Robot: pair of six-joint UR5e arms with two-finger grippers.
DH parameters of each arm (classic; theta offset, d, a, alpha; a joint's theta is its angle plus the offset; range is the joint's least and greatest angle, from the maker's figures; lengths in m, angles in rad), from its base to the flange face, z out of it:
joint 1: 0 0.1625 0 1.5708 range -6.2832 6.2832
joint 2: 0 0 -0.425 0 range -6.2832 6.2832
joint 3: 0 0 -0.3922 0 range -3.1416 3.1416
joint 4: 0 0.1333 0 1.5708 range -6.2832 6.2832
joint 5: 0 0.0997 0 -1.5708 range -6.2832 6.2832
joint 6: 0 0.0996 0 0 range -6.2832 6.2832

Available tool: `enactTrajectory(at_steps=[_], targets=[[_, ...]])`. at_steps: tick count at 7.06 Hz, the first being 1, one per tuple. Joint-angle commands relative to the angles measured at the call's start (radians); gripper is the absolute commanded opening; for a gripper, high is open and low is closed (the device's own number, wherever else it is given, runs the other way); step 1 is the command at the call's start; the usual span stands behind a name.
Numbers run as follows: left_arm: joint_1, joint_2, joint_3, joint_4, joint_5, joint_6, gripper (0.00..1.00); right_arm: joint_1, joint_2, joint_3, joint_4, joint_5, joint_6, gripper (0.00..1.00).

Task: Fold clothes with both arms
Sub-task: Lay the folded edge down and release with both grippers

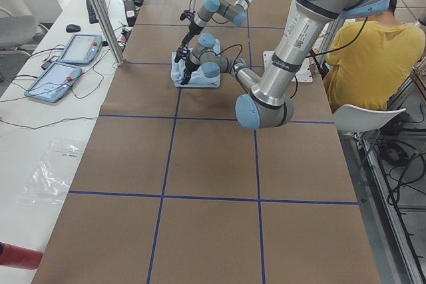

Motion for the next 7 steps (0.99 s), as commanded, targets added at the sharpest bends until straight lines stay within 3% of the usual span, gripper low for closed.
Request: enactTrajectory(at_steps=[1, 3, 5, 7], targets=[[0.000, -0.066, 0.103, -0.002, 0.003, 0.006, 1.00, 0.002, -0.016, 0.019, 0.000, 0.010, -0.009, 1.00], [-0.048, -0.076, 0.149, -0.004, 0.003, 0.005, 1.00, 0.001, -0.016, 0.019, 0.000, 0.008, -0.009, 1.00], [-0.109, -0.175, 0.299, -0.001, 0.005, 0.008, 1.00, -0.002, -0.016, 0.012, -0.002, 0.004, 0.002, 1.00], [-0.152, -0.171, 0.258, -0.062, -0.012, 0.104, 1.00, -0.016, 0.000, -0.014, -0.008, -0.008, -0.015, 1.00]])
